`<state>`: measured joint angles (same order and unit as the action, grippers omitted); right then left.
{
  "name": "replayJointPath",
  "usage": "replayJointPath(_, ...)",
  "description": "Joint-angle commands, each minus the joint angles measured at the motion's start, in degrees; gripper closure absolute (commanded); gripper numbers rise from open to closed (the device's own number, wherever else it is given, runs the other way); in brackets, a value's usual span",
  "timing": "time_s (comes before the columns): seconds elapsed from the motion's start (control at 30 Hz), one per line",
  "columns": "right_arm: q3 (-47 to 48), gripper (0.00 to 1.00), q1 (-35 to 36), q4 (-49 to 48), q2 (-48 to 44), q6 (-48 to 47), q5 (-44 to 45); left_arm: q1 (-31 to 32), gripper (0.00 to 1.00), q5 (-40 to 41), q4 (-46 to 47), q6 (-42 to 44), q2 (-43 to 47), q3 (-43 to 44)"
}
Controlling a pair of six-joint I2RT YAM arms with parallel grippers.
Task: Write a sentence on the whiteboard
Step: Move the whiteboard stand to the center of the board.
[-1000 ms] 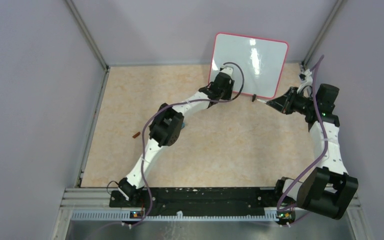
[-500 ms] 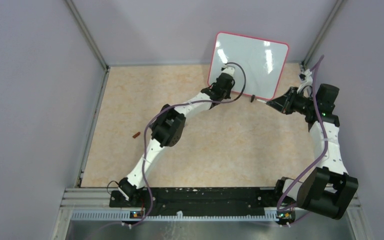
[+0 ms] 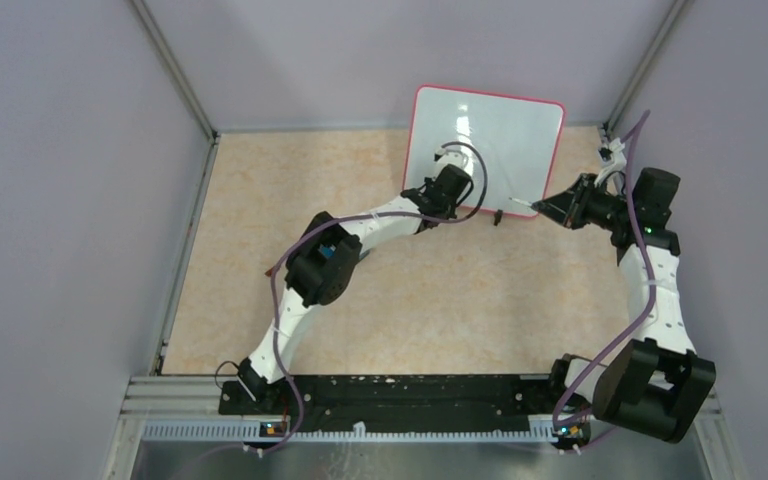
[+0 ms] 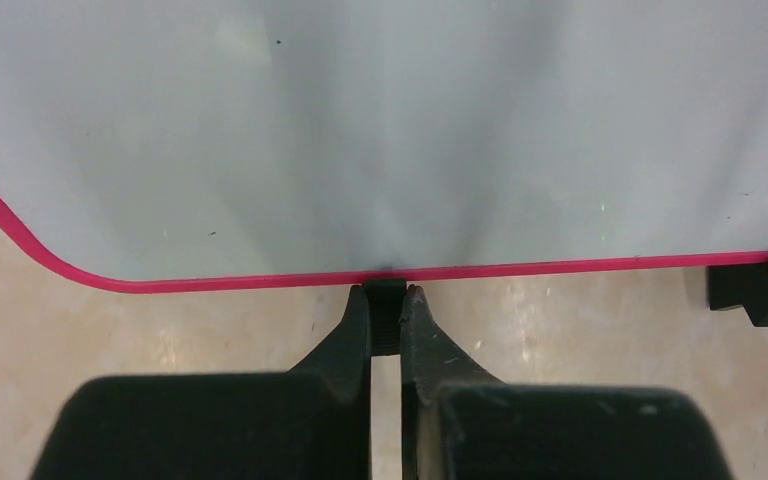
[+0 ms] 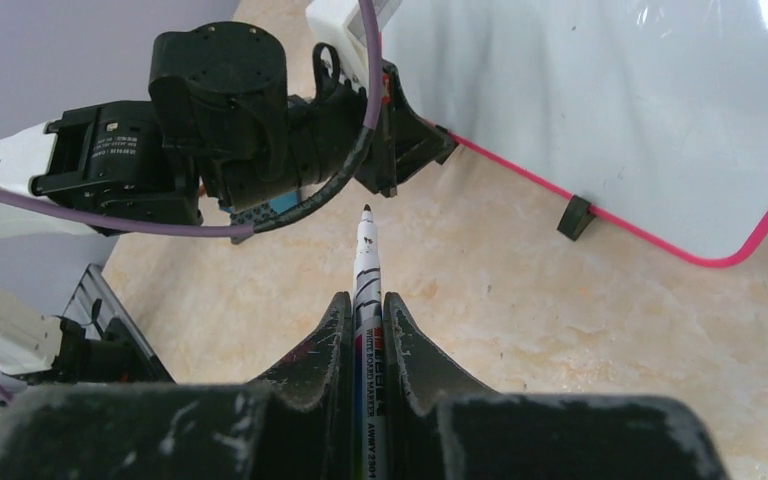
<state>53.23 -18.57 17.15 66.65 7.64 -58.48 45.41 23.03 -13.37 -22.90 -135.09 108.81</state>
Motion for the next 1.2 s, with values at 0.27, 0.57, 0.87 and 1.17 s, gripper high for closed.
replayJointPath(0.27,-0.1,1.00,-0.9,-4.2,-6.3,0.6,-9.0,4.3,1.00,0.6,-3.4,-13.7,20.6,-25.2)
replayJointPath(0.57,-0.4,1.00,-0.9,-4.2,-7.2,0.4,-10.1,11.0,0.76,-3.2,-2.8,-17.7,24.5,-32.1)
replayJointPath(0.87,-0.1,1.00,-0.9,-4.0,-7.2,0.0,-11.4,11.5,0.35,-13.4,-3.5,-17.0,24.2,-29.5)
replayJointPath(1.17,0.4,1.00,-1.7,-7.0,-7.4,3.6,-14.4,13.1,0.29,-34.4,4.4,-8.4,24.9,-30.2)
